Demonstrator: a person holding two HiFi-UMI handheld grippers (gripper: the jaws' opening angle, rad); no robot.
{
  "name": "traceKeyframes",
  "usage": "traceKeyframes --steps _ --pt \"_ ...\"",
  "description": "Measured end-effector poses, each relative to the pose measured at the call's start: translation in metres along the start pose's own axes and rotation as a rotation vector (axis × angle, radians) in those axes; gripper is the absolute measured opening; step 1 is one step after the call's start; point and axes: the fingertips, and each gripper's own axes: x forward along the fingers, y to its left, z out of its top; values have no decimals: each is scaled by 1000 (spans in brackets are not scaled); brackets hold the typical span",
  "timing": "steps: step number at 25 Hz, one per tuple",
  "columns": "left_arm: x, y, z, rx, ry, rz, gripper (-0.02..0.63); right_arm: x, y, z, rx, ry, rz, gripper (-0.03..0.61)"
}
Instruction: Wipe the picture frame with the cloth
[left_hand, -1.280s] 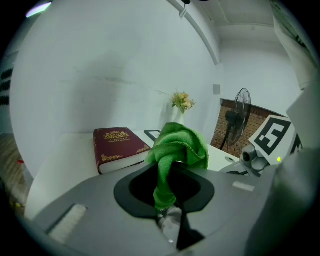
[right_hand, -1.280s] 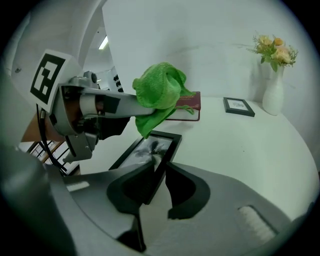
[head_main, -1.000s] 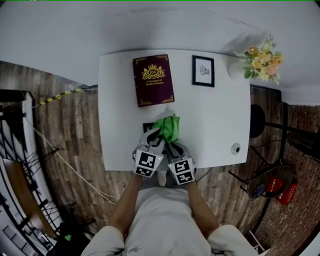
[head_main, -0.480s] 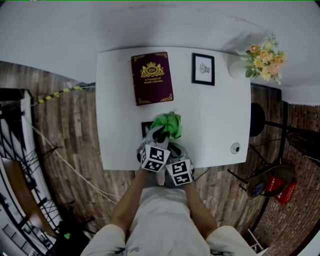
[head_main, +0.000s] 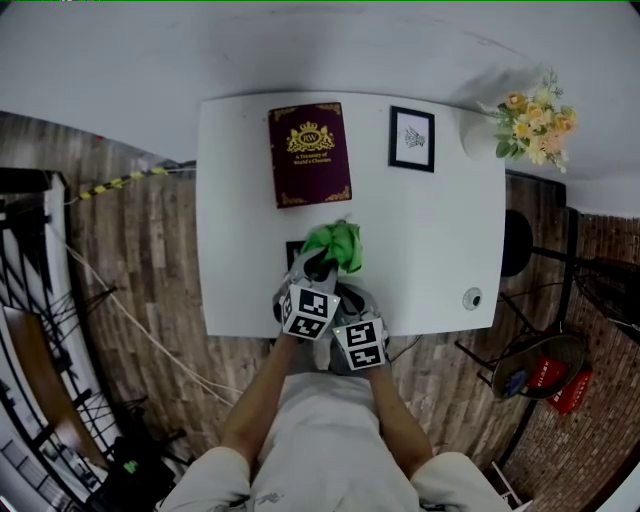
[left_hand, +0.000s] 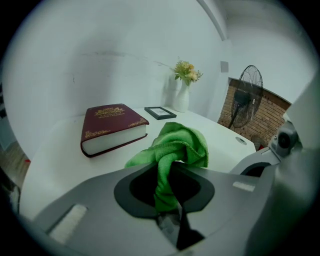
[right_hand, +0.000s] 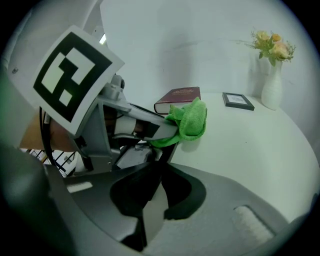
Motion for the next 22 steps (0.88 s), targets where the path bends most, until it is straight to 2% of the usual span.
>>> traceKeyframes --steps 22 --pt "-36 55 -18 -99 0 116 81 0 -3 -1 54 -8 -26 25"
